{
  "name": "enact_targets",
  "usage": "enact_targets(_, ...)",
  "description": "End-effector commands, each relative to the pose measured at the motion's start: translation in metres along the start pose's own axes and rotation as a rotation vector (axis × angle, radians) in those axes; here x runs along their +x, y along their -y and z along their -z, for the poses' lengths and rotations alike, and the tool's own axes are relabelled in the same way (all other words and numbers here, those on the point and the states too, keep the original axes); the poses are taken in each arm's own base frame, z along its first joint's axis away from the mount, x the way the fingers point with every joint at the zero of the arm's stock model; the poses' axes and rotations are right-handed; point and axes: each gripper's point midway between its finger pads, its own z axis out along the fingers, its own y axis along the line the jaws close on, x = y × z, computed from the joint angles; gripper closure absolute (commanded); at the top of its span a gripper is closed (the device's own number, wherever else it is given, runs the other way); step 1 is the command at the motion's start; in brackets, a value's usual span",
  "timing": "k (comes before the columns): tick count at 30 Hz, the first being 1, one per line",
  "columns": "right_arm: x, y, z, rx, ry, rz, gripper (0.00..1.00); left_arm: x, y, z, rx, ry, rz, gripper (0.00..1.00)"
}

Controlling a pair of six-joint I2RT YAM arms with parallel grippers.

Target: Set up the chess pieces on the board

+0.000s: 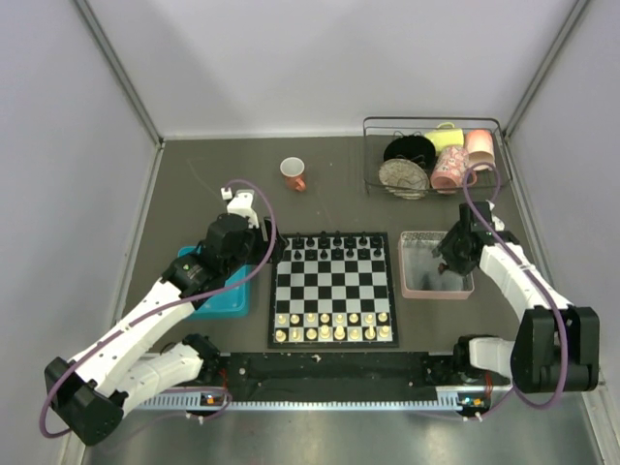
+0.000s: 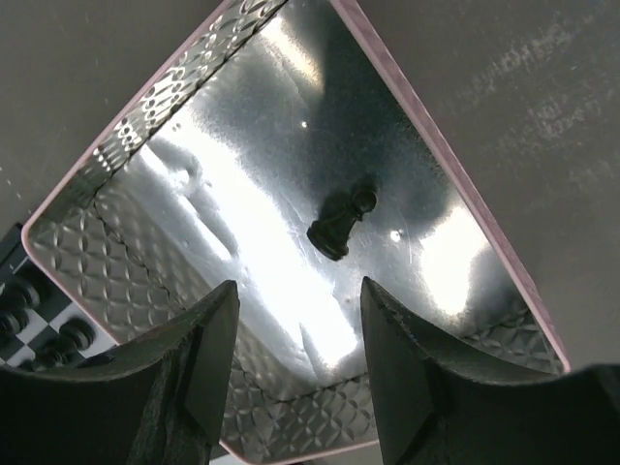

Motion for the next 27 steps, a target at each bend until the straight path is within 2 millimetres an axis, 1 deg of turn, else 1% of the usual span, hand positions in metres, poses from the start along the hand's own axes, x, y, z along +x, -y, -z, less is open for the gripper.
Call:
enact_targets(1, -0.020, -0.017, -0.010, -0.032, 0.031, -0.096, 0.49, -0.014, 0.008, 0.003, 0.042, 0.060, 0.015, 0.27)
enact_targets(3, -0.022, -0.017, -0.013, -0.025, 0.025, -0.104, 0.50, -0.012, 0.007, 0.002, 0.040, 0.056, 0.014, 0.27)
enact_targets(9, -0.018, -0.014, -0.027, 0.006, 0.002, -0.122, 0.50, -0.012, 0.007, 0.002, 0.041, 0.058, 0.016, 0.27)
enact_targets(11, -0.017, -0.011, -0.031, 0.020, 0.003, -0.128, 0.50, -0.011, 0.007, 0.002, 0.043, 0.058, 0.016, 0.27)
enact_targets(12, -0.022, -0.005, -0.033, 0.028, 0.012, -0.151, 0.51, -0.011, 0.007, 0.001, 0.043, 0.058, 0.015, 0.27)
enact_targets(21, -0.028, 0.003, -0.039, 0.069, 0.025, -0.136, 0.53, -0.011, 0.008, -0.001, 0.044, 0.054, 0.011, 0.27)
enact_targets(27, -0.027, -0.001, -0.043, 0.060, 0.008, -0.123, 0.58, -0.012, 0.009, -0.001, 0.047, 0.054, 0.011, 0.27)
